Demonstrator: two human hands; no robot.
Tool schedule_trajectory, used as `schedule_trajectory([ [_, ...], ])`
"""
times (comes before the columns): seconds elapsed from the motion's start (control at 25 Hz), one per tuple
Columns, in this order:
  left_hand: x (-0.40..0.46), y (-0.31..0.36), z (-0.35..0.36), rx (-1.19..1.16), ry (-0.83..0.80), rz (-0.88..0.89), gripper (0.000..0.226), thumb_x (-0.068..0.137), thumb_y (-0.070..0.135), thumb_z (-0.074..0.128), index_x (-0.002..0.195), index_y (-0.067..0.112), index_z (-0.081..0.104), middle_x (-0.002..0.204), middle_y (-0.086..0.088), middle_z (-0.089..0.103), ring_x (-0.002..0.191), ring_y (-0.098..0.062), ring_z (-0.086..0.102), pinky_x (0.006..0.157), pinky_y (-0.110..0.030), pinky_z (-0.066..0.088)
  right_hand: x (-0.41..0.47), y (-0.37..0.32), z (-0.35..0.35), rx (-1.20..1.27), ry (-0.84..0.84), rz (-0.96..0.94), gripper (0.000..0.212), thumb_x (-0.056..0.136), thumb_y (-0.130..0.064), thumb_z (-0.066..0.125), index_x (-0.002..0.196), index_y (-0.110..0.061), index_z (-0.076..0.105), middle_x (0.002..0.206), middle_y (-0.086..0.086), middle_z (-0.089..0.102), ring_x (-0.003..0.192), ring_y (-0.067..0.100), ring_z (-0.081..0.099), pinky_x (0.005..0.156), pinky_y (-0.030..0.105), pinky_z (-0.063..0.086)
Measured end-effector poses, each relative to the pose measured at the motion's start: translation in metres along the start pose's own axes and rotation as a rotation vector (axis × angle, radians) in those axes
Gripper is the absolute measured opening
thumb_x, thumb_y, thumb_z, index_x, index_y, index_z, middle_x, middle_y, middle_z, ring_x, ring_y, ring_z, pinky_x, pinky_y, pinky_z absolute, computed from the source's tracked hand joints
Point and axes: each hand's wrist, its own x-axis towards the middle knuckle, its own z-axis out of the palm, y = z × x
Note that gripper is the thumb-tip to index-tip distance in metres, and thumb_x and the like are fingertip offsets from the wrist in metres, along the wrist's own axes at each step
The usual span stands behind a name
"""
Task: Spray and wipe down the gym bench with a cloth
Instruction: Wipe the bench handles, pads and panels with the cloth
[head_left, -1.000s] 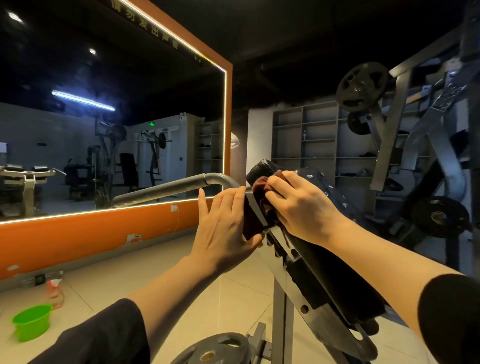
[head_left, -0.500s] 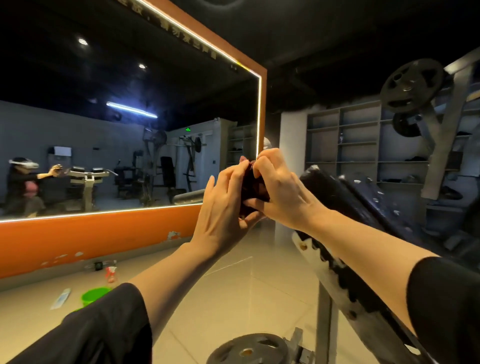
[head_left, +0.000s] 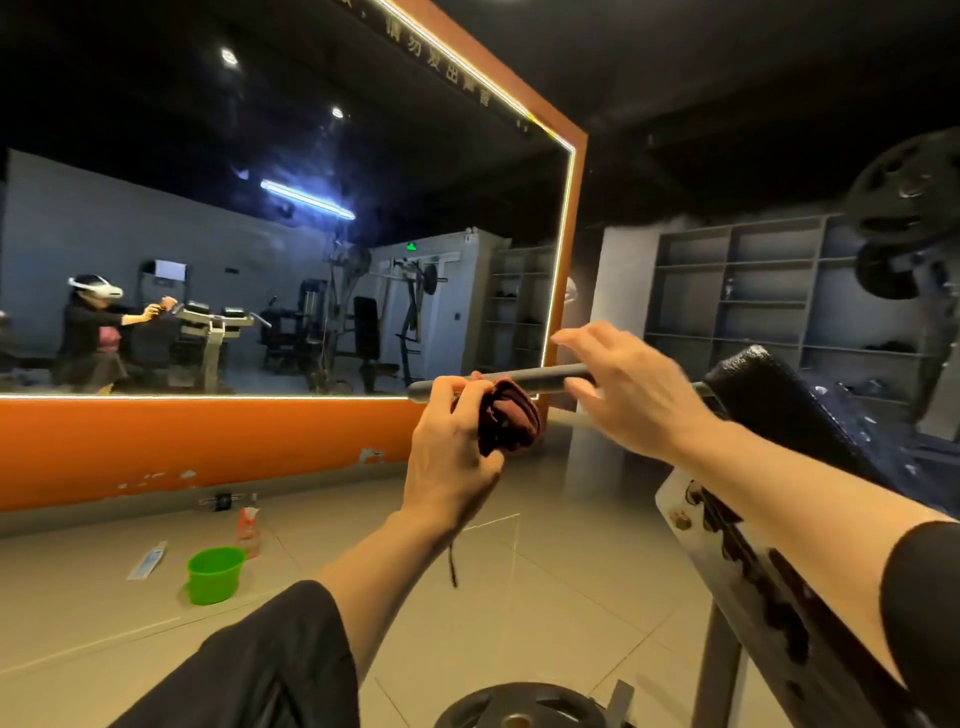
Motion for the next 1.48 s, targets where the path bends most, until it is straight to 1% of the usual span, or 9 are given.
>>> schedule_trajectory([
  [0.08,0.001,-0.004,0.01,0.008,-0.002,-0.019,0.062,0.067,0.004,0.081,0.123,0.014,0.056,0.123,-0.007,0.047,0.103,-0.02,0.056,0.089,-0.02,0.046,0.004,0.02,-0.002,-0.261,-0.117,0.123,0.031,0.096,-0.021,0.052,0.127,-0.02,0.055,0.118,0.001,0.057,0.1,0.016,0.051,0.08,0.028,0.051],
  [0.2,0.003,-0.003,0.03,0.008,-0.012,0.021,0.073,0.067,0.006,0.084,0.131,0.02,0.051,0.124,-0.008,0.047,0.101,-0.027,0.058,0.083,-0.032,0.056,0.004,0.028,0.005,-0.3,-0.312,0.114,0.047,0.097,-0.02,0.053,0.141,-0.024,0.04,0.13,-0.001,0.052,0.111,0.018,0.049,0.087,0.028,0.047],
  [0.48,0.029,0.019,0.073,0.01,0.035,0.202,0.078,0.066,0.01,0.087,0.13,0.024,0.046,0.129,-0.013,0.033,0.09,-0.037,0.065,0.074,-0.038,0.058,0.001,0.029,0.01,-0.206,-0.28,0.125,0.048,0.092,-0.027,0.062,0.136,-0.022,0.044,0.127,0.001,0.055,0.113,0.02,0.051,0.097,0.031,0.047],
  [0.6,0.037,0.025,0.085,-0.029,0.007,0.195,0.064,0.065,0.009,0.087,0.119,0.017,0.055,0.124,-0.016,0.044,0.091,-0.035,0.064,0.073,-0.038,0.059,-0.002,0.03,0.013,-0.281,-0.261,0.111,0.058,0.09,-0.026,0.064,0.14,-0.023,0.037,0.129,0.001,0.052,0.114,0.021,0.051,0.098,0.032,0.047],
  [0.88,0.036,-0.017,0.078,0.013,0.045,0.123,0.054,0.068,0.011,0.085,0.114,0.012,0.056,0.113,-0.014,0.046,0.08,-0.029,0.064,0.066,-0.035,0.06,-0.007,0.03,0.019,-0.506,-0.314,-0.001,0.075,0.095,-0.029,0.055,0.153,-0.032,0.008,0.159,0.009,0.018,0.142,0.031,0.025,0.114,0.044,0.031],
  [1.04,0.045,-0.001,0.087,-0.017,0.051,0.398,0.056,0.074,0.027,0.083,0.119,0.017,0.051,0.117,-0.011,0.036,0.074,-0.027,0.064,0.059,-0.029,0.058,-0.008,0.027,0.017,-0.514,-0.302,-0.011,0.072,0.095,-0.035,0.055,0.153,-0.026,0.014,0.156,0.005,0.025,0.141,0.026,0.027,0.114,0.039,0.031],
  [1.16,0.044,-0.007,0.091,-0.008,0.04,0.358,0.052,0.073,0.016,0.084,0.114,0.017,0.052,0.116,-0.012,0.041,0.075,-0.027,0.064,0.057,-0.028,0.057,-0.01,0.024,0.017,-0.517,-0.296,-0.018,0.072,0.095,-0.037,0.053,0.153,-0.025,0.012,0.156,0.004,0.025,0.14,0.026,0.028,0.114,0.038,0.031],
  [1.36,0.025,-0.051,0.082,0.055,0.126,0.049,0.045,0.07,0.003,0.081,0.109,0.01,0.06,0.116,-0.015,0.044,0.086,-0.031,0.06,0.061,-0.034,0.059,-0.01,0.023,0.017,-0.583,-0.289,-0.03,0.071,0.095,-0.035,0.052,0.154,-0.02,0.013,0.155,0.009,0.027,0.138,0.029,0.032,0.111,0.041,0.035],
  [1.48,0.033,-0.046,0.078,0.119,0.217,0.21,0.041,0.077,0.011,0.075,0.116,0.01,0.064,0.124,-0.015,0.042,0.106,-0.036,0.05,0.063,-0.025,0.052,-0.007,0.023,0.019,-0.677,-0.307,-0.072,0.077,0.078,-0.029,0.073,0.145,-0.014,0.039,0.141,0.02,0.049,0.121,0.037,0.053,0.098,0.048,0.047],
])
